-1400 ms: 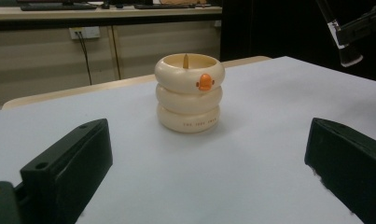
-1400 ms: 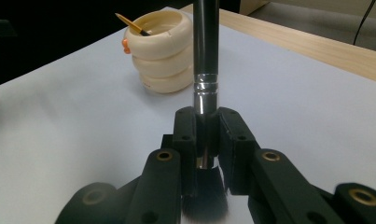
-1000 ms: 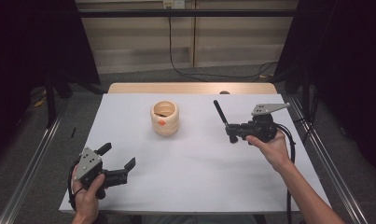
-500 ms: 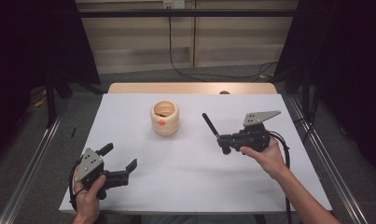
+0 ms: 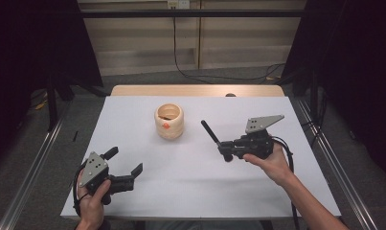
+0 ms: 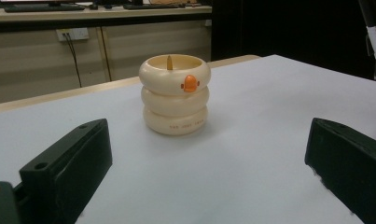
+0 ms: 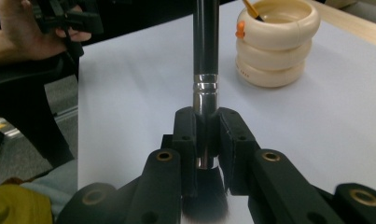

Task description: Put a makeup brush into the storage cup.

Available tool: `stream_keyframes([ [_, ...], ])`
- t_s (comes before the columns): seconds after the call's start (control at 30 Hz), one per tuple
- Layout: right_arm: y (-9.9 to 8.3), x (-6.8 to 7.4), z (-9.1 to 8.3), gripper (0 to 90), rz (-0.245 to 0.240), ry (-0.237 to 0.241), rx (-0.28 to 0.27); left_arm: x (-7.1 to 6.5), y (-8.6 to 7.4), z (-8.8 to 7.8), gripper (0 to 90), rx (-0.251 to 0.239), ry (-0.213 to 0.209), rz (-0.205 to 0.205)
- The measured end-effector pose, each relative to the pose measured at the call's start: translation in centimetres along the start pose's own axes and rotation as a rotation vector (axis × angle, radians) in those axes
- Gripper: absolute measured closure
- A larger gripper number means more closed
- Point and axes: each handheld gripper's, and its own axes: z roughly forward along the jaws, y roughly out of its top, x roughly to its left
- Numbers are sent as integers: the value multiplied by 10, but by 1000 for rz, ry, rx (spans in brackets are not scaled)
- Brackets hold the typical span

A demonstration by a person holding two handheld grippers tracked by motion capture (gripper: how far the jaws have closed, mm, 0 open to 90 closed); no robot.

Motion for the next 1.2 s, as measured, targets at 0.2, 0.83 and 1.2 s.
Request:
stream_keyframes([
  [0.2, 5, 2, 4, 775, -22, 9, 96, 1, 1, 0, 5, -4, 5, -1],
  [0.83, 18, 4, 25, 774, -104, 32, 353, 3, 0, -1, 6, -5, -2, -2],
  [1.2, 20, 6, 38, 775, -117, 11, 481, 3, 1, -2, 7, -3, -15, 4],
])
